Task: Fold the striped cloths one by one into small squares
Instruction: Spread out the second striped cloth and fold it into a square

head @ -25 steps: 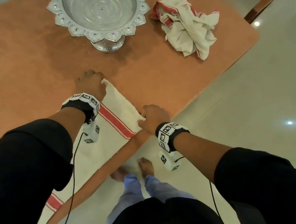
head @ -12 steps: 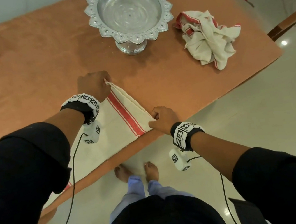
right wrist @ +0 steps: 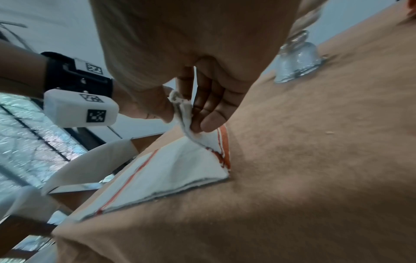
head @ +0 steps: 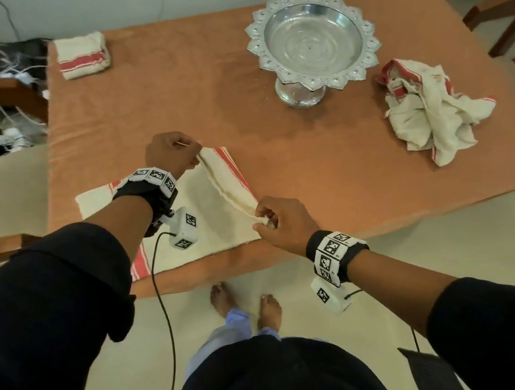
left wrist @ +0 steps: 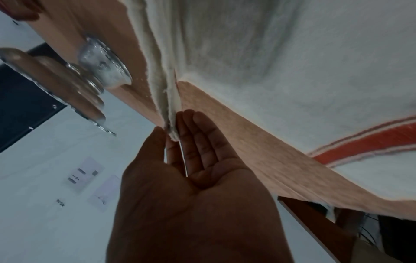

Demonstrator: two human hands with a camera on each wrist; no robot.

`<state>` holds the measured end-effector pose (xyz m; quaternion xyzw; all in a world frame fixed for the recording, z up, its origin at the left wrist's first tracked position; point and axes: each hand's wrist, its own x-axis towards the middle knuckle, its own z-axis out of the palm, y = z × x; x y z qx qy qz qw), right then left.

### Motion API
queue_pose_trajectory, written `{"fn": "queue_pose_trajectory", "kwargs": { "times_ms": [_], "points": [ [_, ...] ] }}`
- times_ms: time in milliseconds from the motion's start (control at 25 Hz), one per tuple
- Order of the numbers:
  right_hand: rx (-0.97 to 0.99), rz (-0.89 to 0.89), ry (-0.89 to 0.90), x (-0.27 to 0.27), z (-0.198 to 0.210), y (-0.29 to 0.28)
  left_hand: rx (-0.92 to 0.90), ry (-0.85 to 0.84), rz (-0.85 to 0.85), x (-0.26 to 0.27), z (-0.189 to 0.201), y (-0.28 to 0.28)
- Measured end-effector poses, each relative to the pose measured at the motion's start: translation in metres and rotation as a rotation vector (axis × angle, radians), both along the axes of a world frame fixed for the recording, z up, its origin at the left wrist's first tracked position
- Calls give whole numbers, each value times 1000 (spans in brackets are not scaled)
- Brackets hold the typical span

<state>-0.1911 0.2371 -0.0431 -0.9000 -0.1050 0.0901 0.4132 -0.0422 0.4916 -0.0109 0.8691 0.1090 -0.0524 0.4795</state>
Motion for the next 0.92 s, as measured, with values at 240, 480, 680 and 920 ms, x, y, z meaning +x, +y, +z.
{"fn": "queue_pose_trajectory", "kwargs": {
  "times_ms": [240, 480, 680, 920],
  "points": [
    [-21, 286, -96, 16, 27, 57, 11, 31, 112, -6, 11, 62],
    [-30, 415, -68, 25, 32, 130, 12, 40, 165, -14, 5, 131],
    [-60, 493, -47, 22, 30, 197, 13, 47, 180, -14, -6, 189],
    [-77, 498, -12, 23, 21, 258, -19, 89, 213, -8, -17, 234]
  ]
}}
